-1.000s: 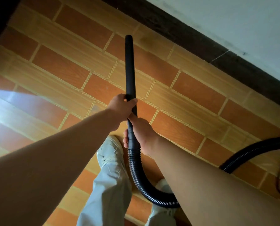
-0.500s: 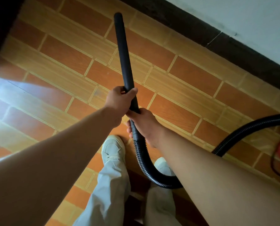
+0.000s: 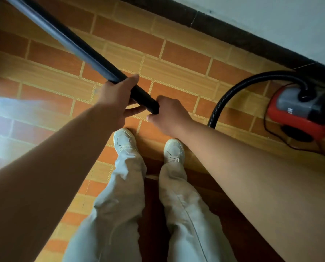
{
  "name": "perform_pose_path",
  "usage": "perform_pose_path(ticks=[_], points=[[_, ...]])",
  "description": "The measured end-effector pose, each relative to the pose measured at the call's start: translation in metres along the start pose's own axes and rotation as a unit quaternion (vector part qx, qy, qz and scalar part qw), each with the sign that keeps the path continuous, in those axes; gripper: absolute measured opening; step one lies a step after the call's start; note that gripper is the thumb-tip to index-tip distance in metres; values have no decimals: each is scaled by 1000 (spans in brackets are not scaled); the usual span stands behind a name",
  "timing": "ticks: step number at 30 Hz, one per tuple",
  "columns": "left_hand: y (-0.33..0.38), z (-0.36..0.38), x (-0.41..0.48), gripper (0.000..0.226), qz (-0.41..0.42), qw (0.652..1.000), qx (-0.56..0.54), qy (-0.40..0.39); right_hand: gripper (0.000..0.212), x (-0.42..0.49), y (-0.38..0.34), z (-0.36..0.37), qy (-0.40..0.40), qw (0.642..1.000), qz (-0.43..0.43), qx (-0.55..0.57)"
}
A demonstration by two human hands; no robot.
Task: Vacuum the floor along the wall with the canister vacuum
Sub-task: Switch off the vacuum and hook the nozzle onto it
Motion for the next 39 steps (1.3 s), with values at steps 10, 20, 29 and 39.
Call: perform_pose_path(ticks=[10, 20, 29, 39], points=[[19, 59, -119, 26, 7, 999, -46, -29, 28, -125, -8, -26, 50, 996, 15, -74], [33, 144, -164, 27, -35, 998, -26, -45, 30, -214, 40, -73, 82, 990, 83, -85], [22, 267, -171, 34, -62, 995, -35, -76, 31, -275, 144, -132, 138, 974, 161, -84], [-13, 386, -127, 26, -108, 990, -37, -81, 33, -307, 274, -181, 161, 953, 255, -46]])
Point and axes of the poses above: each hand's wrist, its own x-axis towards the middle knuckle, its own z-axis out of the palm, y = z × x, the point moved 4 cm from there along x, towards the middle knuckle, and after that the axes turned 14 degrees about -y, right-handed, at the moved point
